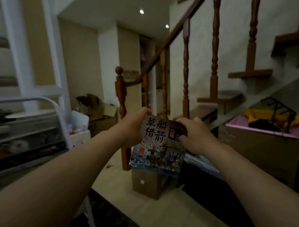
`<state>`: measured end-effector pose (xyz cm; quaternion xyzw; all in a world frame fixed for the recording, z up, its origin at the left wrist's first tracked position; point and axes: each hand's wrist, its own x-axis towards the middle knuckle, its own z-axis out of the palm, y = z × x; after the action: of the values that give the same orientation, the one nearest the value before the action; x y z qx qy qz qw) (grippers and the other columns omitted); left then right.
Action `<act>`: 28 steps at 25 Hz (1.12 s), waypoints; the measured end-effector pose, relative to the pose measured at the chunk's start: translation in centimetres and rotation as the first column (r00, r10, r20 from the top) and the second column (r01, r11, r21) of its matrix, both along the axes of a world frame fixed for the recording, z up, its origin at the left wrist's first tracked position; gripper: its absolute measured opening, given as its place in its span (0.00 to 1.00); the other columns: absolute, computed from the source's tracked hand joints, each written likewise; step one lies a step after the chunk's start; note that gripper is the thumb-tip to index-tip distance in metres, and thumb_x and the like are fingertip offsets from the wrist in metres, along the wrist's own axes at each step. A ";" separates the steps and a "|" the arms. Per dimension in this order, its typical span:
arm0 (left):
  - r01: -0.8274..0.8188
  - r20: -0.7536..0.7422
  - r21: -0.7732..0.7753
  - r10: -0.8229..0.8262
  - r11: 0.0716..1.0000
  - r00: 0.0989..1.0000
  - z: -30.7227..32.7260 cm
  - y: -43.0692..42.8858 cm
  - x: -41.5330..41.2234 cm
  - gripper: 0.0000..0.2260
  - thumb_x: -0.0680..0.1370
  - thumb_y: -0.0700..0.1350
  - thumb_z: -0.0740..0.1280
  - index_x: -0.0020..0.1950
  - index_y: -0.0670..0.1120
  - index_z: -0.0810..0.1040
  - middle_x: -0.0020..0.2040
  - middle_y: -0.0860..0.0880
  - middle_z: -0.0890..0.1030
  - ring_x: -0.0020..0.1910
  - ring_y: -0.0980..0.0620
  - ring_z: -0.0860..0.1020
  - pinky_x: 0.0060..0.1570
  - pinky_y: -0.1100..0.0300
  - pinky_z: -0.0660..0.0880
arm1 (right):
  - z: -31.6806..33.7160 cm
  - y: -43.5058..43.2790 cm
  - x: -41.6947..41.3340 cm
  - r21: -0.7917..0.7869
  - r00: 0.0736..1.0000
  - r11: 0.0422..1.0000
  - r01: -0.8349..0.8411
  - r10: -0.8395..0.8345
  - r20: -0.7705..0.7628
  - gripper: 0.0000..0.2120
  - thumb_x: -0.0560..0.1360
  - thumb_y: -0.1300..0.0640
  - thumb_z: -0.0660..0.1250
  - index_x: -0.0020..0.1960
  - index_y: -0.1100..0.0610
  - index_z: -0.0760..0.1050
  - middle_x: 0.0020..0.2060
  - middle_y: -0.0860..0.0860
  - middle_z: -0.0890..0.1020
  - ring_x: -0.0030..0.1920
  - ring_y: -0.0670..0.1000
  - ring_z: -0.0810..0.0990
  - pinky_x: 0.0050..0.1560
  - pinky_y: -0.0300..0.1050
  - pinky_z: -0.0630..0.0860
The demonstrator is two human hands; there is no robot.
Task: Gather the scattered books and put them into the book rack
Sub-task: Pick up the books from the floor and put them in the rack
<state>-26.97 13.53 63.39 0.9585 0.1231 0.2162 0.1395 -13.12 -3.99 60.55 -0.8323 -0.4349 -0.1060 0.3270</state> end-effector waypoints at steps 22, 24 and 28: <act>-0.526 0.278 0.076 0.488 0.847 0.827 8.0 11.4 -37.1 0.23 0.73 0.38 0.71 0.61 0.51 0.63 0.51 0.46 0.77 0.47 0.47 0.78 0.47 0.48 0.80 | 11.0 21.6 -31.7 -0.102 0.861 0.868 -0.486 0.496 0.116 0.30 0.74 0.59 0.63 0.73 0.44 0.62 0.64 0.54 0.63 0.60 0.60 0.71 0.59 0.49 0.73; -0.570 0.286 0.078 0.529 0.818 0.799 7.1 12.2 -39.1 0.21 0.73 0.38 0.70 0.59 0.49 0.62 0.48 0.45 0.76 0.44 0.46 0.77 0.46 0.46 0.80 | 10.4 23.4 -33.6 -0.104 0.841 0.848 -0.520 0.530 0.108 0.31 0.74 0.60 0.64 0.74 0.44 0.61 0.65 0.54 0.62 0.59 0.60 0.72 0.61 0.52 0.75; -0.645 0.295 0.077 0.601 0.760 0.743 4.7 13.9 -41.4 0.20 0.74 0.38 0.70 0.57 0.47 0.62 0.48 0.44 0.75 0.43 0.44 0.77 0.42 0.45 0.80 | 8.9 26.8 -36.0 -0.144 0.814 0.827 -0.544 0.561 0.151 0.33 0.72 0.59 0.64 0.74 0.44 0.59 0.67 0.55 0.61 0.65 0.65 0.68 0.64 0.61 0.72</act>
<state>-68.38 27.43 68.09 0.8343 0.3989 0.3804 -0.0109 -49.10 22.79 69.41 -0.6706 -0.6910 -0.0635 0.2620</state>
